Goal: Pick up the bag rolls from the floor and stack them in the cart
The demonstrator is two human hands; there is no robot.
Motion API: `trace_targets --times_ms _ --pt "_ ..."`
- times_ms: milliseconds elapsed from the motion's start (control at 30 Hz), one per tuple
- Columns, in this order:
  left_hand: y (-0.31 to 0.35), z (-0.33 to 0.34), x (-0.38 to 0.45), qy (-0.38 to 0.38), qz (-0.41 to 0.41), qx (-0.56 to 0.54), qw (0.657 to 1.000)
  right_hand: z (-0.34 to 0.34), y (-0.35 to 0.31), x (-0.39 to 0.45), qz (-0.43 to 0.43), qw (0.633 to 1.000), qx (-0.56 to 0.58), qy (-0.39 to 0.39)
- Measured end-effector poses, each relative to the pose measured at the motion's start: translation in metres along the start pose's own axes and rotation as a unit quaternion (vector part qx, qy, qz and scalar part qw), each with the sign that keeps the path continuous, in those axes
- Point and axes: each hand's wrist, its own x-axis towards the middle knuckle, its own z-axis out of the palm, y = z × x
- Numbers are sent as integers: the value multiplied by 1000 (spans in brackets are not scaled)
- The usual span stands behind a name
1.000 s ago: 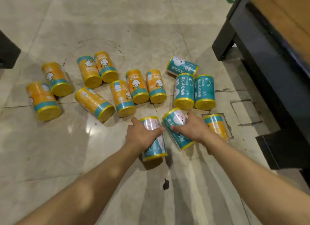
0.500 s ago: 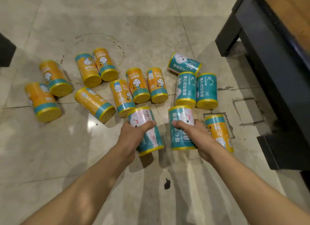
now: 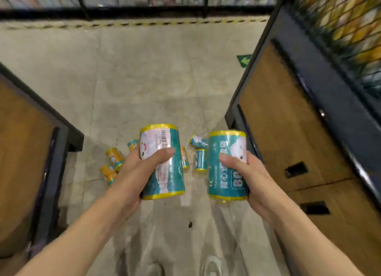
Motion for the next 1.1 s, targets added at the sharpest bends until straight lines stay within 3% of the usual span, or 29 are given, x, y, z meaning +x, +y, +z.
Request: trace_targets --times_ms 233,467,733,1100 --pt "243 48 -178 -65 107 -18 992 26 -240 -186 -100 993 4 -57" --pt "371 101 -282 -112 205 6 972 41 -370 -304 -235 970 -1 -64" --pt "431 151 -340 -147 275 19 950 18 -424 -364 -310 949 -9 -54" --pt "427 188 -336 -203 270 -8 941 -17 -443 -385 -348 937 -3 -22"
